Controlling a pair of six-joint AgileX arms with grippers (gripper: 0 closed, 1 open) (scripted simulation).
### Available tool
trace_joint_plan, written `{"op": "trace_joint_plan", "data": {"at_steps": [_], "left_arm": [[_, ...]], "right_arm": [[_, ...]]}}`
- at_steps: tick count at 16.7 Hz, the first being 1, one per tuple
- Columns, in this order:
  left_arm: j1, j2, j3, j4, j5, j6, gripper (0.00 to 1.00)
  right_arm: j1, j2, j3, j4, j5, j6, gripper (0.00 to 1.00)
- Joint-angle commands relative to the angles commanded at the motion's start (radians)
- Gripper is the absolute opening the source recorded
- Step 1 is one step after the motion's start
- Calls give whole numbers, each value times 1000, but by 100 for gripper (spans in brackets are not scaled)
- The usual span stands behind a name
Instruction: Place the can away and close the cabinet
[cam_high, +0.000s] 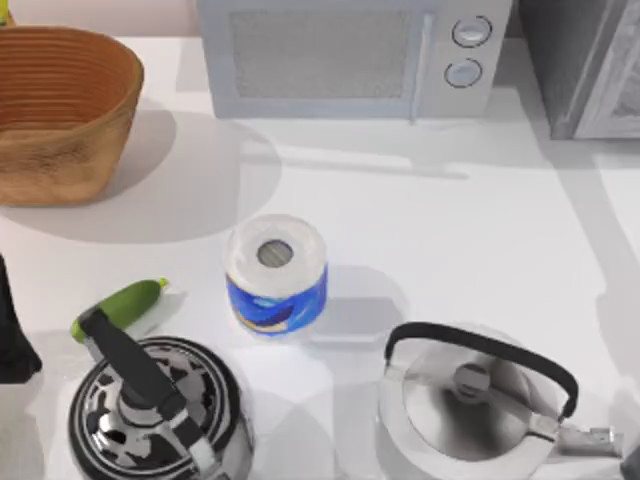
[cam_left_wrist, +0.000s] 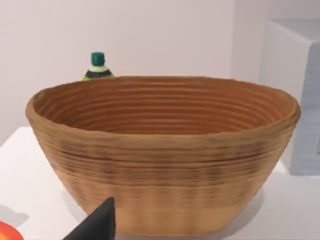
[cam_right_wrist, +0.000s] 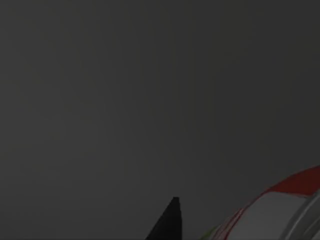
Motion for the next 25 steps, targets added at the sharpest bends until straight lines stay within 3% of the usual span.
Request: {"op": "trace_joint_plan", "data": {"at_steps": [4,10,23,25], "left_arm": [[0,0,0,0,0,0,100],[0,0,0,0,0,0,100],[0,0,0,0,0,0,100],[0,0,0,0,0,0,100]], "right_arm": [[-28,148,185,-50,-8,-3,0],[-34,176,217,-59,-9,-4,0],[-34,176,217,-59,-9,-4,98],[-34,176,217,-59,-9,-4,100]]}}
